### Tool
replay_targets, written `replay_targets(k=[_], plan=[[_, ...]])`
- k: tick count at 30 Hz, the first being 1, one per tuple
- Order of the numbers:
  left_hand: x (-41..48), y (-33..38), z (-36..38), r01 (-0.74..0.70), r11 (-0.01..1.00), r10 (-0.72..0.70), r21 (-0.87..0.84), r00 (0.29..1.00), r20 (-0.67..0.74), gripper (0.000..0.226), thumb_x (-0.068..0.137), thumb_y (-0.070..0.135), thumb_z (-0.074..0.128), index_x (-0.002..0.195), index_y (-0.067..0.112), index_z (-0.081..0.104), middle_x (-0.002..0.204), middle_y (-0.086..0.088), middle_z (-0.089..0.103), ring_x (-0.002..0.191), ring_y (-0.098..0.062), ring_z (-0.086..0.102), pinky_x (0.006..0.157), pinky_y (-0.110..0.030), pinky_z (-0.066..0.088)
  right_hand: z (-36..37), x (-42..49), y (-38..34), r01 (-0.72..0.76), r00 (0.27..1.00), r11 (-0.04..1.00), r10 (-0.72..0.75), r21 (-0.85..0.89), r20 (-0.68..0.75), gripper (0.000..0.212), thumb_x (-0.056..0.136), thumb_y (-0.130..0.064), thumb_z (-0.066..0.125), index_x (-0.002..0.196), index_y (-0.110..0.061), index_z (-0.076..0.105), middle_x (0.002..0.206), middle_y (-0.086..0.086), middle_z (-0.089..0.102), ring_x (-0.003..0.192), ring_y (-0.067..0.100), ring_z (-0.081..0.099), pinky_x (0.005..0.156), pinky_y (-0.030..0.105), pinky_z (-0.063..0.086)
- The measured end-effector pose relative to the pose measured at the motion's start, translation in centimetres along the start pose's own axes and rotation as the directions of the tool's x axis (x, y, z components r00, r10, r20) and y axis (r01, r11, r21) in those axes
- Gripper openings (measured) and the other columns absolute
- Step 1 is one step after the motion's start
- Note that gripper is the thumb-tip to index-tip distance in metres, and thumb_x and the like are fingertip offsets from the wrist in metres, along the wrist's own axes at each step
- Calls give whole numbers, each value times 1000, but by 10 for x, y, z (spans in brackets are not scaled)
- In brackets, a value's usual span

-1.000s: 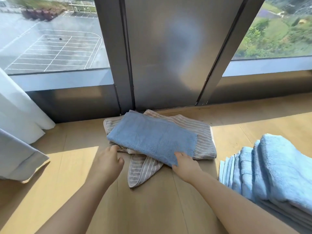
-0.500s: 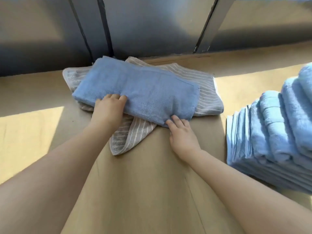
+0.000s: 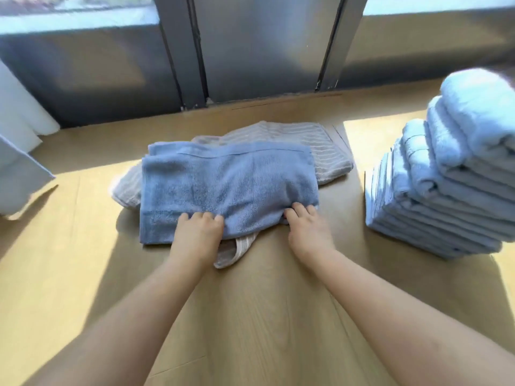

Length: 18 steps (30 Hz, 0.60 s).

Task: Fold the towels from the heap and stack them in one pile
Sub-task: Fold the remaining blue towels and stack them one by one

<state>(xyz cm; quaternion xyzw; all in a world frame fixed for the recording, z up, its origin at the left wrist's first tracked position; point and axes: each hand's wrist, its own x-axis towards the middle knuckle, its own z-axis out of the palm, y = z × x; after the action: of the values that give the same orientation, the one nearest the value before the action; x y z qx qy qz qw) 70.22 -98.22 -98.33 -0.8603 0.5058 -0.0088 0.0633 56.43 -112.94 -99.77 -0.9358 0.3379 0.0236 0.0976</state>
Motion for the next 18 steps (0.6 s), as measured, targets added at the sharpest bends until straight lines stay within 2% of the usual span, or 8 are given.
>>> replay_targets(k=[2,3,6,8,10,12,15,18], plan=[[-44,7,-6,-59,998,58,-36,998,-23,44,18,1,82,51,13,56,48,-2,56,43,-22,57,46,-24,44,-1,-46,-2,24,999,1000,-24,1,-22,23,79,-4,49,99,-9,60,110,8,56,103,31,52,78,40,41],[-70,12,-10,-67,995,68,-76,998,11,44,21,3,84,55,13,58,53,-4,58,48,-23,60,46,-25,45,-2,-71,-5,38,999,998,-39,-42,-37,19,69,-9,55,85,-14,63,96,2,60,91,26,59,69,38,45],[-152,36,-15,103,978,-39,-182,945,324,24,84,7,51,106,17,54,114,-7,57,112,-24,53,87,-33,43,-7,-150,-13,4,998,999,-2,-42,56,16,31,-29,55,47,-25,54,58,-12,54,51,8,58,41,21,43],[-204,48,-16,138,966,-29,-217,897,440,26,90,6,36,106,25,43,127,-6,50,123,-23,44,97,-33,36,-4,-204,-17,16,988,1000,-15,-1,157,16,27,-29,52,43,-26,53,57,-15,52,50,5,58,41,19,43],[-246,55,-24,140,968,-4,-209,839,544,28,90,6,35,110,21,47,128,-7,49,124,-24,44,99,-34,36,-10,-251,-19,-5,965,999,-7,43,264,24,42,-22,49,62,-25,62,76,-11,57,73,9,64,60,32,51],[-275,59,-29,202,950,-24,-237,806,592,29,88,6,36,111,13,52,125,-8,51,122,-25,46,98,-33,37,-10,-278,-18,-16,909,998,-13,65,417,41,69,-19,35,101,-20,60,112,-3,53,110,14,53,91,37,41],[-299,58,-34,321,897,-76,-305,789,609,19,85,10,38,71,22,43,101,-7,46,119,-25,47,94,-33,39,-16,-296,-20,-126,851,979,23,161,524,43,83,-11,38,124,-19,48,129,0,49,123,21,46,98,30,38],[-312,46,-37,386,860,-138,-333,805,577,15,87,12,38,75,21,38,106,-7,47,118,-23,44,95,-31,39,-26,-300,-23,-232,800,949,61,213,598,49,88,-13,40,136,-19,37,136,5,50,124,24,47,99,27,38]])
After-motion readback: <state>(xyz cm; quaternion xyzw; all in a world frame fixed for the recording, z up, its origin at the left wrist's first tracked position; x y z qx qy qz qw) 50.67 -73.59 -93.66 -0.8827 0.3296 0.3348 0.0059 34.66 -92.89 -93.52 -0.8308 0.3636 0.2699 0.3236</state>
